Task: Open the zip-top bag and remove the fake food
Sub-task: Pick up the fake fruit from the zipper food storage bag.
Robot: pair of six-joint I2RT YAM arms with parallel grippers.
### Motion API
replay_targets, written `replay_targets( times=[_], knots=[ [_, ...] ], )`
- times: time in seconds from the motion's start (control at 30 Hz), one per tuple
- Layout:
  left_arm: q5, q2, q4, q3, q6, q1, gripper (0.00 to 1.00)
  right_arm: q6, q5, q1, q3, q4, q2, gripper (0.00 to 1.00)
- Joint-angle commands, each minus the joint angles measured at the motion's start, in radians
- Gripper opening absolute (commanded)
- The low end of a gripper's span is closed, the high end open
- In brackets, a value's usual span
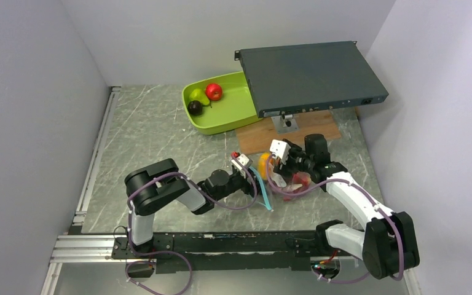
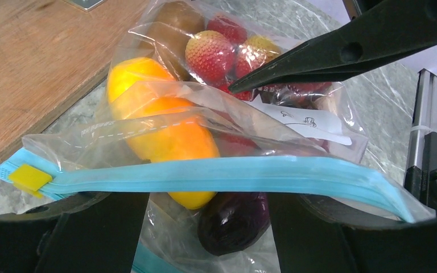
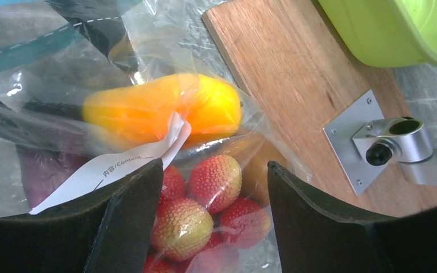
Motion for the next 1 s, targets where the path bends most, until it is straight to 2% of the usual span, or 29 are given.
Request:
replay_targets(
  times=[0.0, 0.13, 0.27, 0.5, 0.73, 0.97],
  knots=[
    [-0.018, 0.023, -0.017, 0.050, 0.043, 0.004, 0.77, 0.052, 0.019, -0.004, 0.011, 0.062, 0.028, 0.70],
    [-0.039, 0.031, -0.071, 0.075, 0.084, 0.005, 0.77, 0.076, 0.054, -0.005, 0.015, 0.077, 0.070, 0.68],
    [-0.078, 0.036, -0.157, 0.099, 0.095, 0.004, 0.77, 0.076, 0.066, -0.004, 0.021, 0.066, 0.097, 0.61],
    [-0.170, 0.053, -0.289, 0.181, 0.091, 0.004, 0.78, 0.076, 0.025, -0.003, 0.034, 0.032, 0.118, 0.53],
    [-0.200, 0.096, -0.358, 0.273, 0.083, -0.014, 0.78, 0.078, -0.005, -0.002, 0.055, -0.008, 0.153, 0.45],
    [-0.301, 0.135, -0.465, 0.321, 0.082, -0.019, 0.59, 0.070, -0.029, -0.004, 0.062, -0.029, 0.147, 0.39]
  ],
)
